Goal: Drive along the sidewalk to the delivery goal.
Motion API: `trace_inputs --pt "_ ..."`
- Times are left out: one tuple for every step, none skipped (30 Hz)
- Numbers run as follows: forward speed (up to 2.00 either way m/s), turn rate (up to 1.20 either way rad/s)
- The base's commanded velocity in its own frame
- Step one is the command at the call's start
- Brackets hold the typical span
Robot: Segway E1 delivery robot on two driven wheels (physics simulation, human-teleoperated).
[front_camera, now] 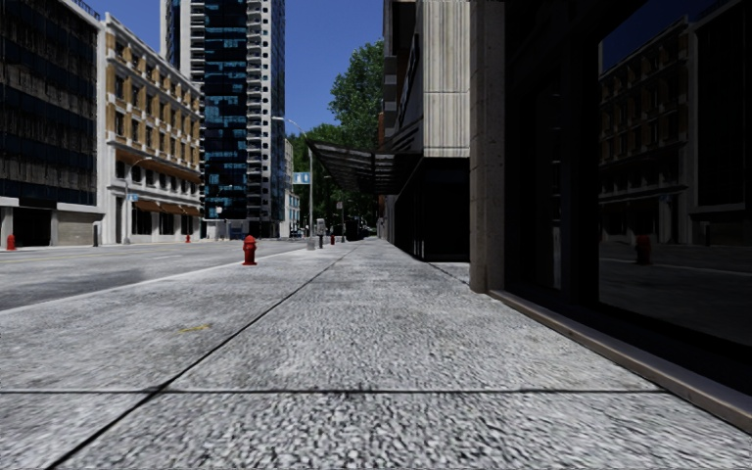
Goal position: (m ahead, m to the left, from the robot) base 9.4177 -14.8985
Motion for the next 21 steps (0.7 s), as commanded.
trace_inputs --pt "2.0 -1.2" --pt "2.0 -0.75" --pt "2.0 0.0" --pt "2.0 0.0" --pt "2.0 0.0" --pt "2.0 0.0" --pt "2.0 0.0" --pt "2.0 0.0" --pt "2.0 0.0" --pt "2.0 0.0" --pt "2.0 0.0" --pt "2.0 0.0" --pt "2.0 0.0" --pt "2.0 0.0" --pt "2.0 0.0" --pt "2.0 0.0" --pt "2.0 0.0" --pt "2.0 0.0" --pt "2.0 0.0" --pt "2.0 0.0" --pt "2.0 0.0"
